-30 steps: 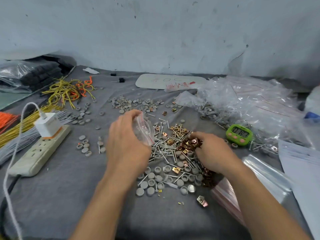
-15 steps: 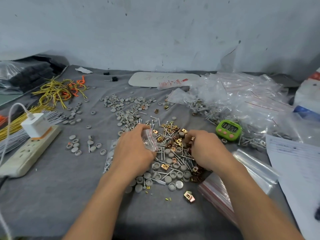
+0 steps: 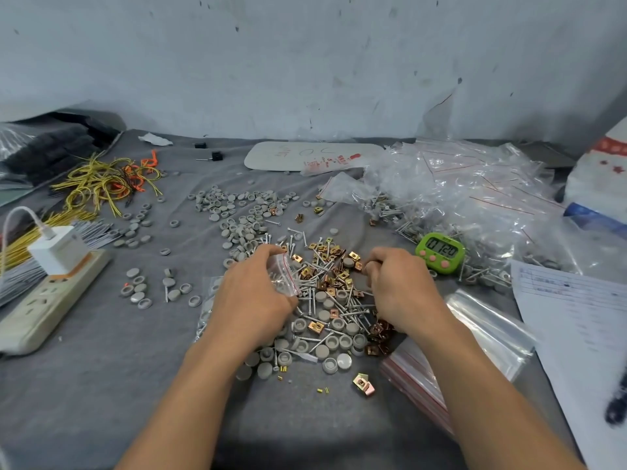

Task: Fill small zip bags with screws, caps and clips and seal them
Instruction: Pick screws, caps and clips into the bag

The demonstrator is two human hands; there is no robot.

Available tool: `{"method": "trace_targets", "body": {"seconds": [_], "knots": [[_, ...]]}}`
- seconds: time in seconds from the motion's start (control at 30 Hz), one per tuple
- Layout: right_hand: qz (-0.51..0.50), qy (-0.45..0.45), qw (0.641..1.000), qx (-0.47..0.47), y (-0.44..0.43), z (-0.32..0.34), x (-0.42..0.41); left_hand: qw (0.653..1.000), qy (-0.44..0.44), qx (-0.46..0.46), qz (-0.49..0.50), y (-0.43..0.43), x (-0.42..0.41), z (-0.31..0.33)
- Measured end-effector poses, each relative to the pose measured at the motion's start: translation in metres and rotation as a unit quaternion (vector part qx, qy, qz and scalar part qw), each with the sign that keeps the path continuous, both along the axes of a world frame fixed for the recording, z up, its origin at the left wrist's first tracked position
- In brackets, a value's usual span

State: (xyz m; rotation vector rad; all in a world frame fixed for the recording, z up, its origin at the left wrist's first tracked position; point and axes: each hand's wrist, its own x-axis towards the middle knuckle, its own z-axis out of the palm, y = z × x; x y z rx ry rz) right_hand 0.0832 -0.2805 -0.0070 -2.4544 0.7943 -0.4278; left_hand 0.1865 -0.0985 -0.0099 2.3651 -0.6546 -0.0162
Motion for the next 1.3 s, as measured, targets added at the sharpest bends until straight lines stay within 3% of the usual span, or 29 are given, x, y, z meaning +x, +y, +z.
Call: {"method": "trace_targets", "body": {"seconds": [0.27, 0.4, 0.5, 0.57, 0.73, 0.87, 0.97, 1.17, 1.3], "knots": [[-0.015, 0.029, 0.999, -0.016, 0.011, 0.005, -0.005, 1.000, -0.006, -0.023, 0.001, 0.002, 0.002, -0.003], [0.026, -0.012, 1.000, -0.013, 0.029, 0.016, -0.004, 0.998, -0.011, -0.059, 0.021, 0.006, 0.006, -0.003], [0.126, 0.064, 0.990, 0.022, 0.050, 0.016, -0.003, 0.997, -0.005, -0.063, 0.031, 0.008, 0.007, -0.002], [0.152, 0.122, 0.981, -0.006, 0.059, 0.013, -0.001, 0.998, 0.000, -0.058, 0.033, 0.009, 0.008, -0.002], [0.148, 0.125, 0.980, -0.038, 0.064, 0.010, 0.003, 0.998, 0.006, -0.058, 0.032, 0.012, 0.008, -0.004], [0.086, -0.005, 0.995, 0.042, 0.051, 0.006, 0.003, 0.997, 0.015, -0.064, 0.035, 0.015, 0.008, -0.002], [0.080, -0.069, 0.987, 0.119, 0.040, 0.007, 0.005, 0.998, 0.012, -0.055, 0.035, 0.015, 0.006, 0.000], [0.089, -0.154, 0.929, 0.324, 0.040, 0.005, 0.004, 1.000, -0.004, -0.019, 0.001, 0.014, 0.000, 0.004], [0.099, -0.184, 0.875, 0.436, 0.043, 0.006, 0.006, 0.989, -0.085, -0.086, -0.090, 0.010, -0.015, 0.017]]}}
